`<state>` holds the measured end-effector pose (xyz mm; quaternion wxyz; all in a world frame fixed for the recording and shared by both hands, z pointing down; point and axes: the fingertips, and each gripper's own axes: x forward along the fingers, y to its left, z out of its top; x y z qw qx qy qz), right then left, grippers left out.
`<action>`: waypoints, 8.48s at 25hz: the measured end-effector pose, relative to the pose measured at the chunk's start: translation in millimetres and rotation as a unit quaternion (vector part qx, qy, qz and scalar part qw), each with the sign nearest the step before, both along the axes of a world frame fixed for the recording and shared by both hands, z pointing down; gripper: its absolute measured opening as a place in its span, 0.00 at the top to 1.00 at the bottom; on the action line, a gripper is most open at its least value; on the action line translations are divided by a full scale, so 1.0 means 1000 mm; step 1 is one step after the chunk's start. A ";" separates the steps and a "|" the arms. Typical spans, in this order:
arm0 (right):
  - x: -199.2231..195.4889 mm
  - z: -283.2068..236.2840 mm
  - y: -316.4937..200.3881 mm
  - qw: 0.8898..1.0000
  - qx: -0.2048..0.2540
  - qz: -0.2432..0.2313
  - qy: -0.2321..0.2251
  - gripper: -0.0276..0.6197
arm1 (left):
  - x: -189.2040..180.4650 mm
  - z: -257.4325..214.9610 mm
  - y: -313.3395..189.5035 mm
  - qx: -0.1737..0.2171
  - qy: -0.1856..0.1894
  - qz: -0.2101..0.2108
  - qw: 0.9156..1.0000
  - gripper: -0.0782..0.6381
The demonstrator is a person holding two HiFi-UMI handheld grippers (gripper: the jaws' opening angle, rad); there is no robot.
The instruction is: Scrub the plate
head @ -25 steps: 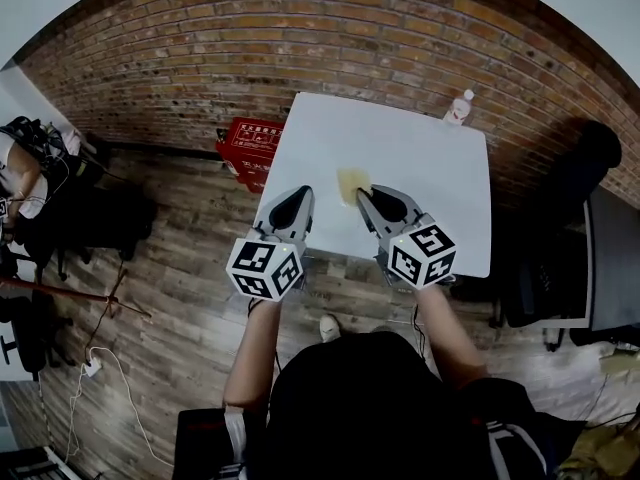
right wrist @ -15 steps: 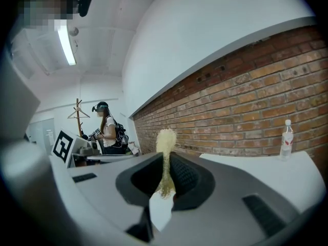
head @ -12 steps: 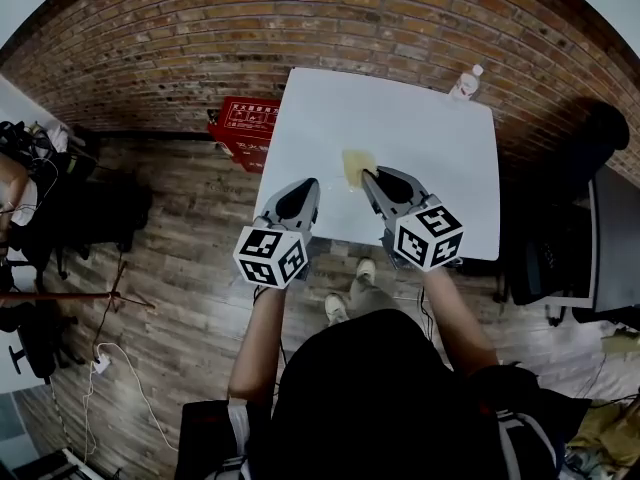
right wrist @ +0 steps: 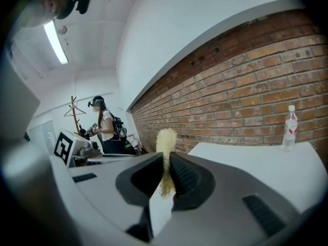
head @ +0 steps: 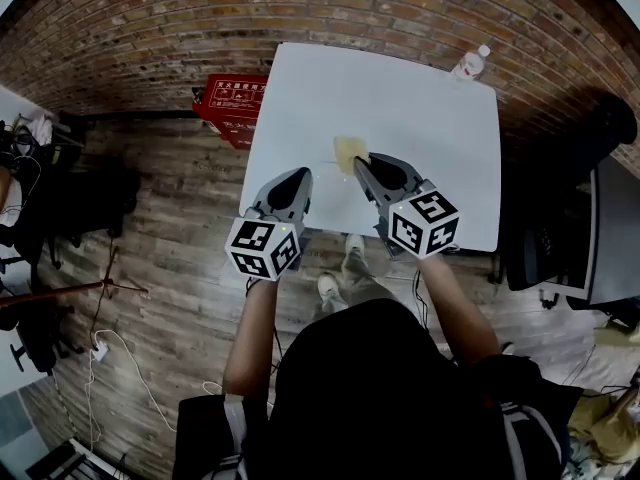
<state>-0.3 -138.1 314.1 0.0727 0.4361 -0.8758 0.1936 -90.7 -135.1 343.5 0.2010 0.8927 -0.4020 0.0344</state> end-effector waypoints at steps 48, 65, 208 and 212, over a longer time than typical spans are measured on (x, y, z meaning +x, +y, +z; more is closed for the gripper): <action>-0.001 0.157 -0.029 0.988 -0.153 -0.033 -0.008 0.89 | 0.035 0.192 -0.003 -0.081 -0.156 0.134 0.975 0.71; 0.012 0.190 -0.008 0.981 -0.192 -0.023 0.003 0.89 | 0.052 0.231 0.021 -0.057 -0.249 0.242 0.936 0.39; 0.016 0.261 -0.033 0.943 -0.251 -0.100 0.196 0.89 | 0.049 0.252 0.032 -0.068 -0.261 0.241 0.932 0.38; 0.010 0.261 -0.034 0.944 -0.248 -0.108 0.190 0.89 | 0.050 0.252 0.031 -0.069 -0.261 0.241 0.932 0.38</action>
